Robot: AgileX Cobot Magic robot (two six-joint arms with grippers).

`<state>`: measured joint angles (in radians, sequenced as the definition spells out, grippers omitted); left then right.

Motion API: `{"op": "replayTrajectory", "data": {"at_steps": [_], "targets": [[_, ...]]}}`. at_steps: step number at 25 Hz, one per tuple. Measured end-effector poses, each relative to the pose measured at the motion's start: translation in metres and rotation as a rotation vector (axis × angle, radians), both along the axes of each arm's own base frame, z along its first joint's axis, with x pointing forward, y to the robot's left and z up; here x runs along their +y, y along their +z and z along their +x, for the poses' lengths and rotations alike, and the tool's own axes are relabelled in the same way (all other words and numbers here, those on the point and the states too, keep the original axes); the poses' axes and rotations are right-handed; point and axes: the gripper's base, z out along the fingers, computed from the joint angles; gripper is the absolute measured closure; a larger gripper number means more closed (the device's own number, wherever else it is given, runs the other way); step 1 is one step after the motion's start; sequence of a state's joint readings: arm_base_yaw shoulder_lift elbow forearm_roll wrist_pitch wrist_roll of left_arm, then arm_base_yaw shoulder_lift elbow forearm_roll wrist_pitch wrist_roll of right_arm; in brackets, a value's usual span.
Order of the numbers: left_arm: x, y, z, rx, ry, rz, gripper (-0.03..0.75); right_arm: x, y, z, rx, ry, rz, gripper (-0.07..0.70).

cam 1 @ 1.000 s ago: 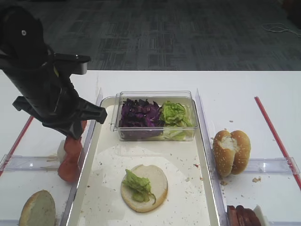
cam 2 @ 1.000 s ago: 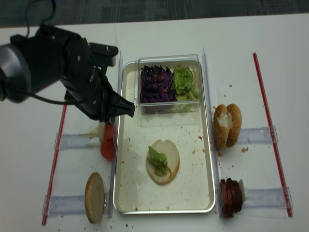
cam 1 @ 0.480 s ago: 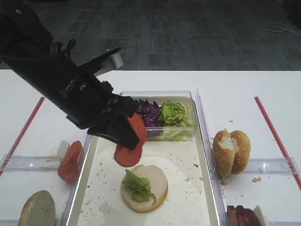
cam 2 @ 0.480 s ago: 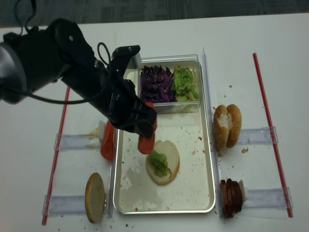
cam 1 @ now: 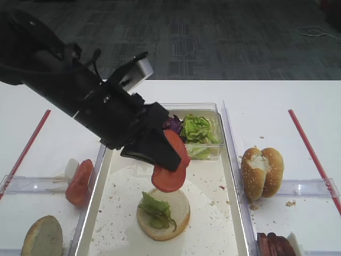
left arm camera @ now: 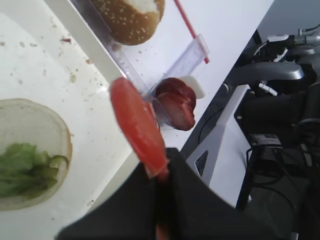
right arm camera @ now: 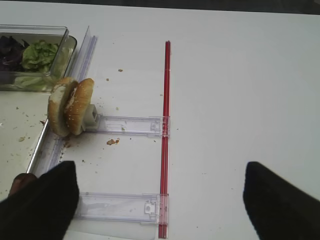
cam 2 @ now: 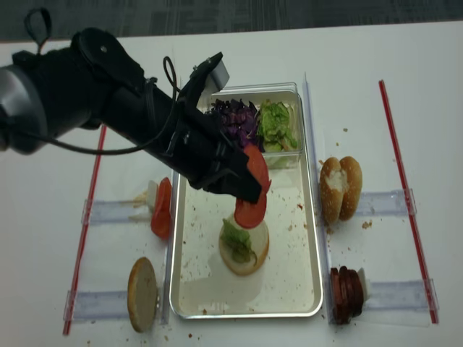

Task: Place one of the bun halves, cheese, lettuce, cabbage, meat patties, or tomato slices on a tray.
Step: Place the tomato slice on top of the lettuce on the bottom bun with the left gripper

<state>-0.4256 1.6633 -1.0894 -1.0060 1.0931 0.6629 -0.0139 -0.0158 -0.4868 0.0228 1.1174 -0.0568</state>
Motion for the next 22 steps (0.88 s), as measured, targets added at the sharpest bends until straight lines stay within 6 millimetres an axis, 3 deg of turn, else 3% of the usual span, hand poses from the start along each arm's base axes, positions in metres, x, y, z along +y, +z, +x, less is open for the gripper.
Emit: {"op": "replayTrajectory", "data": {"at_steps": [5,9,22], "targets": [[-0.006,-0.041,0.013,0.108,0.016,0.050,0.698,0.000,0.000,0.000,0.000,0.000,0.000,-0.059],[-0.008,-0.063,0.018,0.171,0.024,0.070,0.701,0.000,0.000,0.000,0.000,0.001,-0.002,-0.059],[-0.010,-0.084,0.024,0.207,0.061,0.104,0.701,0.000,0.000,0.000,0.002,0.001,-0.002,-0.059]]}}
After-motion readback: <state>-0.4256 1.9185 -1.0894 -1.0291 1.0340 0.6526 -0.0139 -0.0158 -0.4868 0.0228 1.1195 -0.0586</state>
